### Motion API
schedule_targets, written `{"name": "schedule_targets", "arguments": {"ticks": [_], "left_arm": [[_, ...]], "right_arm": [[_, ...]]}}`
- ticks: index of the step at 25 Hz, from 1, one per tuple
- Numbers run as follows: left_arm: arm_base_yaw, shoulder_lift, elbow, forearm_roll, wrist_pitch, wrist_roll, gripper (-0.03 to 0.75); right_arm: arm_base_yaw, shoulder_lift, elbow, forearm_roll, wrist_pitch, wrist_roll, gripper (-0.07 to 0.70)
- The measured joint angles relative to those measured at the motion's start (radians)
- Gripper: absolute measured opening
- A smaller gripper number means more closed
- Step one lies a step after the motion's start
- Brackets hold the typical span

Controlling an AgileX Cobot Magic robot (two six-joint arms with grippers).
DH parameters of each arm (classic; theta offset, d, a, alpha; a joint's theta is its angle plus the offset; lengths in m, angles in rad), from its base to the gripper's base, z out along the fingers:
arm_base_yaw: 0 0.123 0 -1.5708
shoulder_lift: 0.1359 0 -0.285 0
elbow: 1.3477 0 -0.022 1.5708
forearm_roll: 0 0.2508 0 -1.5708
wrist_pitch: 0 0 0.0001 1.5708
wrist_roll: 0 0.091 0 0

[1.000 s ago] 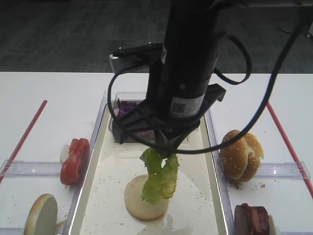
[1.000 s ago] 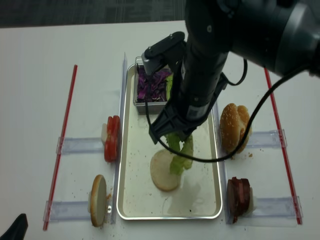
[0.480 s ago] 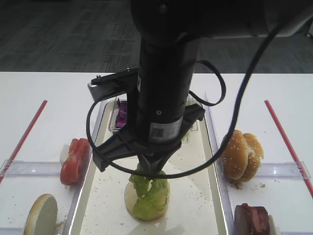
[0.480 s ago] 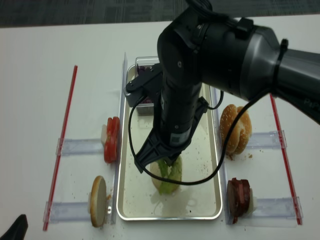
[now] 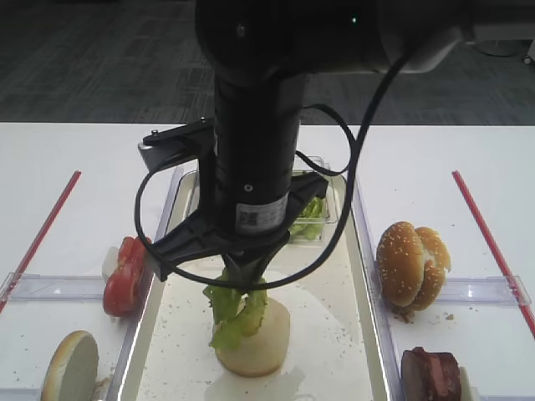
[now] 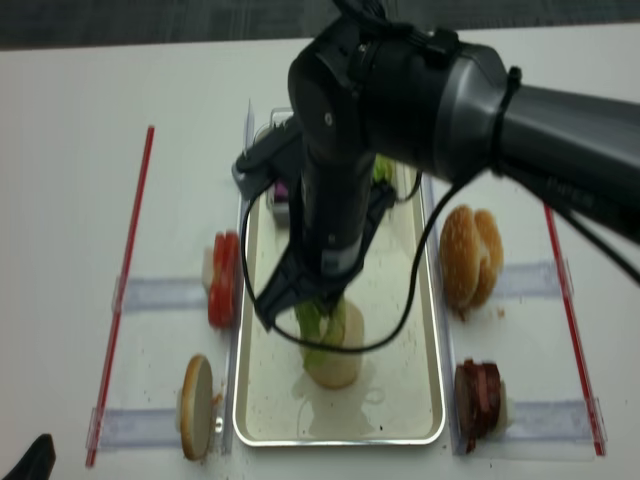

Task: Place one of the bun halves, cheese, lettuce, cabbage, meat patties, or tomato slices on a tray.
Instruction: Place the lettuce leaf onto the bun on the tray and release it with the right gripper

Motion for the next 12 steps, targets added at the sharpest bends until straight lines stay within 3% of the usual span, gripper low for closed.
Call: {"name": "schedule_targets", "arguments": {"ticks": [12], "left_arm": [[0.000, 0.000, 0.000, 0.000, 0.000, 0.000, 0.565]], "right_arm": [[-0.023, 0.022, -0.002, -0.014, 0.014, -0.006, 0.052]]}}
